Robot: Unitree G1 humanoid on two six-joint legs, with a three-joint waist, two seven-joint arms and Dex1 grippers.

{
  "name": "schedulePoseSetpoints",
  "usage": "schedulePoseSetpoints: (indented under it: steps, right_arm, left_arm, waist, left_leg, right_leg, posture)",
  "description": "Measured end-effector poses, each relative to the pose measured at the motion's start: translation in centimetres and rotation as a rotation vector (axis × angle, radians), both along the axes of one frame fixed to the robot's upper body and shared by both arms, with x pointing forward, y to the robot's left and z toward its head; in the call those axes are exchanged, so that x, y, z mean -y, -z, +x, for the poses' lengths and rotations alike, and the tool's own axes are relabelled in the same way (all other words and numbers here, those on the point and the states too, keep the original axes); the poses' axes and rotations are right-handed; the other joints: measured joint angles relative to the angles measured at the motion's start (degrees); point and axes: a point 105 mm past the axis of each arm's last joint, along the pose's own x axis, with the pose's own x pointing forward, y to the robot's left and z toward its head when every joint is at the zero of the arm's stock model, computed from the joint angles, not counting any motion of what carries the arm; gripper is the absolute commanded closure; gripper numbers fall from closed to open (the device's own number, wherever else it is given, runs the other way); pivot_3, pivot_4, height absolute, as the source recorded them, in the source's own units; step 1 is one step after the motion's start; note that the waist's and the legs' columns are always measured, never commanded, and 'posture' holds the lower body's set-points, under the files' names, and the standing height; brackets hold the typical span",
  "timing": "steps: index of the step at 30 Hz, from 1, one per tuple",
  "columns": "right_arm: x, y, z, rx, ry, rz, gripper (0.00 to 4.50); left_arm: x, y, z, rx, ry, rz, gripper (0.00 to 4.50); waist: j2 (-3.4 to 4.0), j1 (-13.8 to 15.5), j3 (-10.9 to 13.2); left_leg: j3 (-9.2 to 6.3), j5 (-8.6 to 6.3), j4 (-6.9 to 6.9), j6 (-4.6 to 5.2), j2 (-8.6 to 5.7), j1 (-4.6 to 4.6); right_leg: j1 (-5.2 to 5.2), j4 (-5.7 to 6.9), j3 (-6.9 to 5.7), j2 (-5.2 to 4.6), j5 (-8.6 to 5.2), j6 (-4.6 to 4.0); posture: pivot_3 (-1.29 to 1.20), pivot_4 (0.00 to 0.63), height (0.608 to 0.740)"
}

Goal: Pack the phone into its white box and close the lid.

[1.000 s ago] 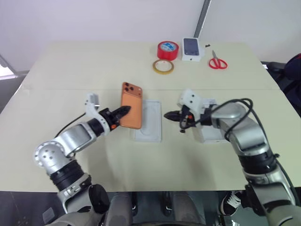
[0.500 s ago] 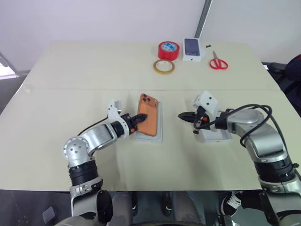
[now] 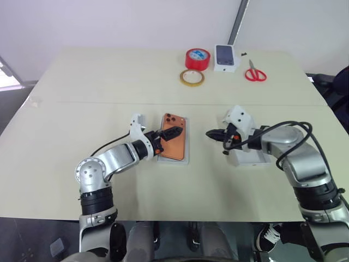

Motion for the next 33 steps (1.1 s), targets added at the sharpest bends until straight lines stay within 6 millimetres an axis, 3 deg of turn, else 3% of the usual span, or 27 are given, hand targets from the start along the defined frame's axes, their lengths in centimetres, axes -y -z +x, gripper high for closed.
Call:
schedulePoseSetpoints:
  steps: [14,17,20,24,30,33]
  right_arm:
    - [-0.6,0.1,0.9,0.027,-0.004,-0.079,4.50]
    - [-0.8,0.3,1.6,0.023,0.026,-0.127,4.50]
    - [-1.1,0.8,2.2,0.013,0.056,-0.169,4.50]
    - [-2.3,1.7,2.2,0.004,0.035,-0.230,4.50]
    - [-4.4,3.0,2.4,0.014,0.017,-0.285,4.50]
    - [-5.1,3.3,2.5,0.014,0.009,-0.290,4.50]
  left_arm:
    - [-3.8,-1.9,-0.7,0.186,0.032,0.361,0.03]
    - [-5.1,-2.2,-0.1,0.253,0.007,0.511,0.84]
    - [-6.0,-2.1,0.5,0.314,0.002,0.651,2.43]
    - [-5.7,-1.1,0.9,0.357,0.045,0.736,4.43]
    - [-4.7,1.8,1.6,0.360,0.141,0.849,4.47]
    - [-3.5,2.0,2.0,0.388,0.192,0.857,4.47]
  waist:
    - [0.03,0.11,0.02]
    - [0.04,0.08,0.02]
    - [0.06,0.05,0.03]
    - [0.07,0.08,0.04]
    - [0.08,0.07,0.05]
    - [0.08,0.13,0.05]
  left_leg:
    - [0.00,-0.01,-0.01,-0.02,0.02,-0.01]
    - [0.02,-0.05,-0.03,-0.09,0.01,-0.02]
    - [0.06,-0.10,-0.06,-0.18,0.03,-0.04]
    - [0.09,-0.10,-0.06,-0.18,0.02,-0.17]
    - [0.09,-0.10,-0.06,-0.18,0.03,-0.20]
    - [0.09,-0.08,-0.04,-0.14,0.01,-0.26]
  right_leg:
    - [-0.03,0.00,0.00,-0.02,0.00,-0.01]
    - [-0.06,-0.01,0.00,-0.03,0.00,-0.02]
    - [-0.12,-0.02,0.02,-0.05,-0.01,-0.02]
    - [-0.23,-0.03,0.03,-0.10,-0.01,-0.02]
    - [-0.27,-0.02,0.03,-0.08,0.00,-0.03]
    - [-0.27,-0.02,0.03,-0.10,0.00,-0.02]
  posture:
    - [0.00,0.150,0.740]
    - [0.00,0.150,0.740]
    - [0.00,0.150,0.740]
    - [0.00,0.150,0.740]
    - [0.00,0.150,0.740]
    - [0.00,0.150,0.740]
